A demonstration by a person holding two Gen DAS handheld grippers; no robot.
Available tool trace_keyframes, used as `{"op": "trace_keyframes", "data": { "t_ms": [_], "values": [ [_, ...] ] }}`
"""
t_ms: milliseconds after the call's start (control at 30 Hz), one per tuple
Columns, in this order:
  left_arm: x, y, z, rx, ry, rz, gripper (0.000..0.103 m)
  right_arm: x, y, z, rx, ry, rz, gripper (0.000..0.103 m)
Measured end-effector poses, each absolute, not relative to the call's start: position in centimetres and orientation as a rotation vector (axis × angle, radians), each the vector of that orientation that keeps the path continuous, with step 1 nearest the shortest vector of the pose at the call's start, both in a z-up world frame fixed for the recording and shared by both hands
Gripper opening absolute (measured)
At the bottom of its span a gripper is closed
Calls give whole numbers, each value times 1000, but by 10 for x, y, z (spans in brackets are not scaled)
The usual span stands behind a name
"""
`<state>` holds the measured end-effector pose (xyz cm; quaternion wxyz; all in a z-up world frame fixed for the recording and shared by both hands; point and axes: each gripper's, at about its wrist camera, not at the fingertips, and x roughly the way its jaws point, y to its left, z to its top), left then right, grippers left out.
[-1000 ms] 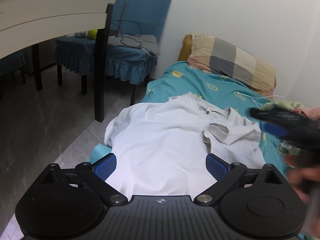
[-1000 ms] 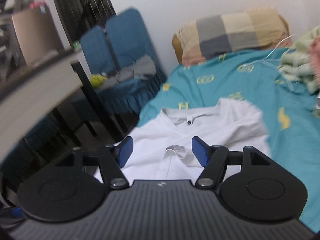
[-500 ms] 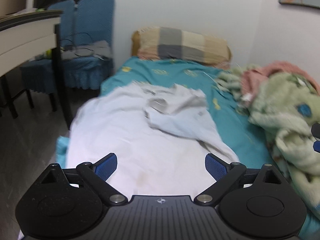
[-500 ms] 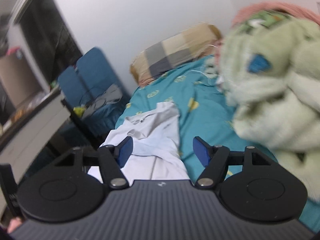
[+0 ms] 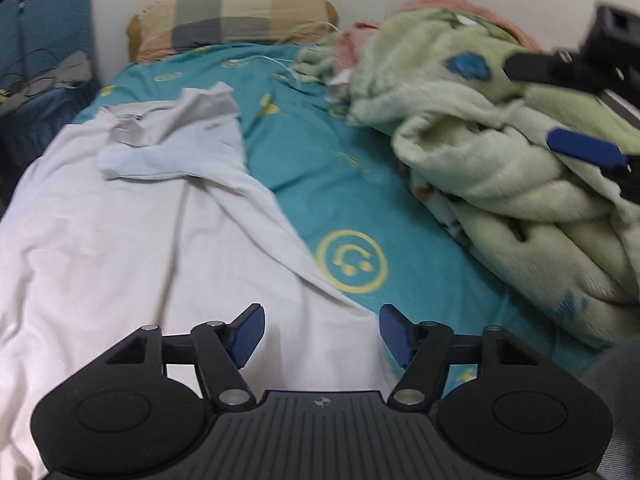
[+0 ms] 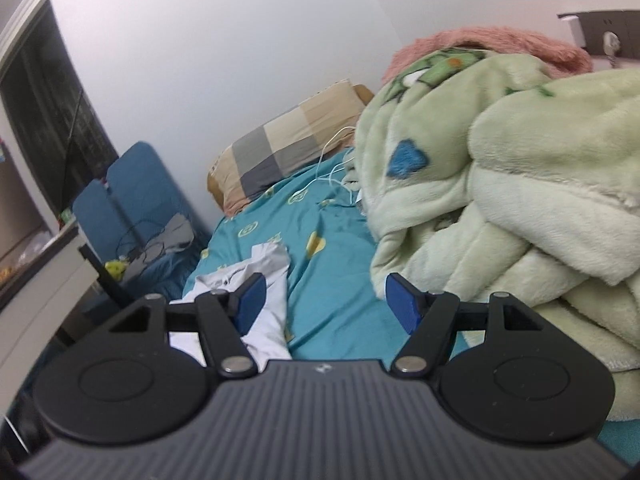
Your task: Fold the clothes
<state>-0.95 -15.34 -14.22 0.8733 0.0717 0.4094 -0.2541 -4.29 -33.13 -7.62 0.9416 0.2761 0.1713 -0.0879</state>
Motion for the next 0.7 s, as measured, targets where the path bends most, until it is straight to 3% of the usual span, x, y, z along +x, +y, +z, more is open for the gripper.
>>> {"op": "trace_keyframes", "data": {
  "t_ms": [233,367,500,700],
  "values": [
    [-6,-183,-181,251,934,-586,50,-36,-341,-88,608,381,-166,69],
    [2,-183,-195,272,993,-562,33,-32,-339,-90,597,396,-154,69],
    [8,-178,-194,262,1001,-539,8,-30,-341,-93,611,406,-152,69],
    [17,-150,-162,116,1022,-553,2,-29,-343,-95,630,417,-145,69]
  ]
}}
